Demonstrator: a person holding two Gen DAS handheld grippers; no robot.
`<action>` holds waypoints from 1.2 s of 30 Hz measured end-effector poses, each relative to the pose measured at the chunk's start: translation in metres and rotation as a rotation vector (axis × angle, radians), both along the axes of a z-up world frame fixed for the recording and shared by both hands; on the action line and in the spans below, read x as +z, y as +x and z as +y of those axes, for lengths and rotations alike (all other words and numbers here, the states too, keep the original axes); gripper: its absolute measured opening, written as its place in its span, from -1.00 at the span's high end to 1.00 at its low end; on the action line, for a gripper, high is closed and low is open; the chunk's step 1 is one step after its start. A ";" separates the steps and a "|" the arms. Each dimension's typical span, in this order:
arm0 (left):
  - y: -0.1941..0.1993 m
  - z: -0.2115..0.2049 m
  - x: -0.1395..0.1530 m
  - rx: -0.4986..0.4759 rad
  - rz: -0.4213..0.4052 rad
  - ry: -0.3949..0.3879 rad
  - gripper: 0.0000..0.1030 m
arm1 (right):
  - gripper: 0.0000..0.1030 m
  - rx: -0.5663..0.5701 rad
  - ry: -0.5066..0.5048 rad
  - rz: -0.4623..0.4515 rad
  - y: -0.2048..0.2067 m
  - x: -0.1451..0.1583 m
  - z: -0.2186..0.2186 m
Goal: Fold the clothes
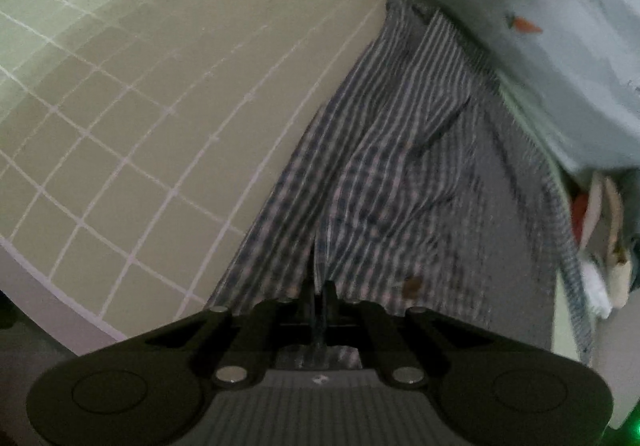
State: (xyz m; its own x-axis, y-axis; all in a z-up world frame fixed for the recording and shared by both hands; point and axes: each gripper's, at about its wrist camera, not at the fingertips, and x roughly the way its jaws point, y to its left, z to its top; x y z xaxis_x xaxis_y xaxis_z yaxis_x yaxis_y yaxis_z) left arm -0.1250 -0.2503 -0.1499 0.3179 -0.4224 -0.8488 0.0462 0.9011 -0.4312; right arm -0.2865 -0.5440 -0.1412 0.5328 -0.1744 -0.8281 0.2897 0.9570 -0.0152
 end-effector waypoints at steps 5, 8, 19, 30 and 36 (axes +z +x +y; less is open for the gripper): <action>0.004 -0.001 -0.002 -0.003 -0.002 0.009 0.89 | -1.00 -0.014 -0.012 0.013 -0.011 0.001 0.002; 0.005 -0.005 0.005 -0.008 -0.033 0.041 0.20 | -1.00 -0.033 -0.009 0.000 -0.014 0.004 -0.002; -0.006 -0.054 0.037 -0.043 -0.221 0.166 -0.80 | -1.00 -0.039 0.038 -0.106 -0.008 0.012 -0.042; -0.021 -0.128 0.049 -0.101 -0.302 0.239 -0.81 | -1.00 -0.232 0.089 -0.229 -0.031 0.012 -0.142; -0.026 -0.146 0.061 -0.092 -0.343 0.317 -0.82 | -1.00 -0.501 0.054 -0.264 -0.050 0.005 -0.234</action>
